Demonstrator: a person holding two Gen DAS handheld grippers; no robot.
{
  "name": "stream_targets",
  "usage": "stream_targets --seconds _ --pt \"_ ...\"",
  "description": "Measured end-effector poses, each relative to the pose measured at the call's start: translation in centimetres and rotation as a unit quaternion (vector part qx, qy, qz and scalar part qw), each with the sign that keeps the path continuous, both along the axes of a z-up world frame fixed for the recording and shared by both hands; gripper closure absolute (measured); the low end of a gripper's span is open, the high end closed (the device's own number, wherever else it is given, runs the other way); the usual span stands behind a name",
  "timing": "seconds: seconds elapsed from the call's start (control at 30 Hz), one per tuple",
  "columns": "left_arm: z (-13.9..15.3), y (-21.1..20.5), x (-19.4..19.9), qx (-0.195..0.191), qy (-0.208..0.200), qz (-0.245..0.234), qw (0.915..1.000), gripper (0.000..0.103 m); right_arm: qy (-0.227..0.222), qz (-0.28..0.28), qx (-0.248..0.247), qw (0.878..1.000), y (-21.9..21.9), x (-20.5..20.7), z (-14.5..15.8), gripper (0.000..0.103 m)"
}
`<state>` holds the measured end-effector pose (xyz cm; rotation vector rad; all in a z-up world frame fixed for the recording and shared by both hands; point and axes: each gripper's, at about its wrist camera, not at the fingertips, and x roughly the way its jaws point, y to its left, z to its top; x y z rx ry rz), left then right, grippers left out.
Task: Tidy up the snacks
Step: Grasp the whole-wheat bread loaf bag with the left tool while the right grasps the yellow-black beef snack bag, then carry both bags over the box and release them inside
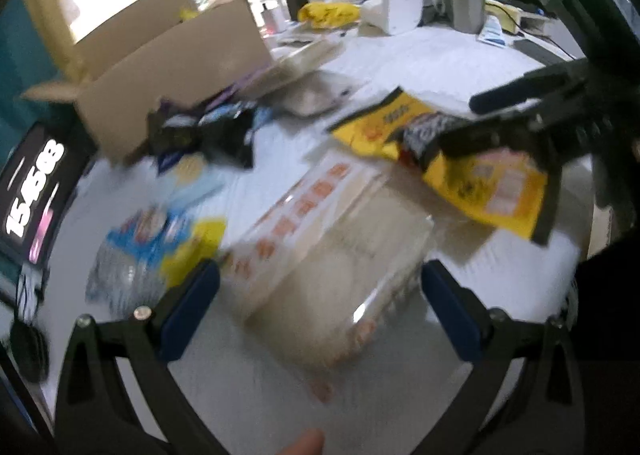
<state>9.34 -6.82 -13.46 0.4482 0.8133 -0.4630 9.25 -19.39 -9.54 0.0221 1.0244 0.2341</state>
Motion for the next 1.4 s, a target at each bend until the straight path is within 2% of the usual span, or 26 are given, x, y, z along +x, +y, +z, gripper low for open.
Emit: stream_targets --seconds 0.17,0.3,0.5,0.57,0.67,0.7,0.8,0.97,1.0,1.4 --pt "-0.4 -1.8 2.9 0.001 0.017 -0.024 0.9996 0.001 0.008 -0.008 0.02 1.0 -0.8 0.6 -0.4 0.02" --pt "-0.8 -1.5 5.2 -0.029 0.058 -0.015 0.9978 0.001 0.019 -0.011 0.048 0.999 -1.1 1.4 -0.8 0.02" --pt "-1.4 0.2 7.7 -0.075 0.107 0.017 0.9913 0.002 0.013 -0.005 0.036 0.999 -0.3 2.6 -1.0 0.02" --pt "-1.3 0.4 7.7 -0.08 0.106 0.018 0.991 0.002 0.005 0.001 0.016 1.0 0.3 2.7 -1.2 0.02" --pt "-1.2 0.5 7.3 -0.083 0.098 0.024 0.9914 0.015 -0.003 0.008 -0.007 1.0 1.1 2.9 -1.5 0.021" --pt "-1.0 0.7 7.2 -0.09 0.1 0.026 0.9906 0.016 -0.008 0.009 -0.013 1.0 1.3 2.9 -1.6 0.023" --pt "-0.9 1.2 6.8 -0.096 0.098 0.028 0.9902 0.018 -0.028 0.009 -0.038 0.999 2.0 2.9 -1.7 0.042" --pt "0.3 1.8 5.6 -0.116 0.086 0.039 0.9887 0.02 -0.043 0.003 -0.028 0.999 1.5 2.7 -1.1 0.054" --pt "0.7 2.0 5.3 -0.122 0.081 0.042 0.9883 0.02 -0.047 0.002 -0.029 0.998 1.4 2.6 -0.8 0.059" --pt "6.2 4.2 5.2 -0.179 0.016 0.082 0.9804 0.02 -0.111 0.002 -0.019 0.994 0.2 3.0 4.5 0.059"
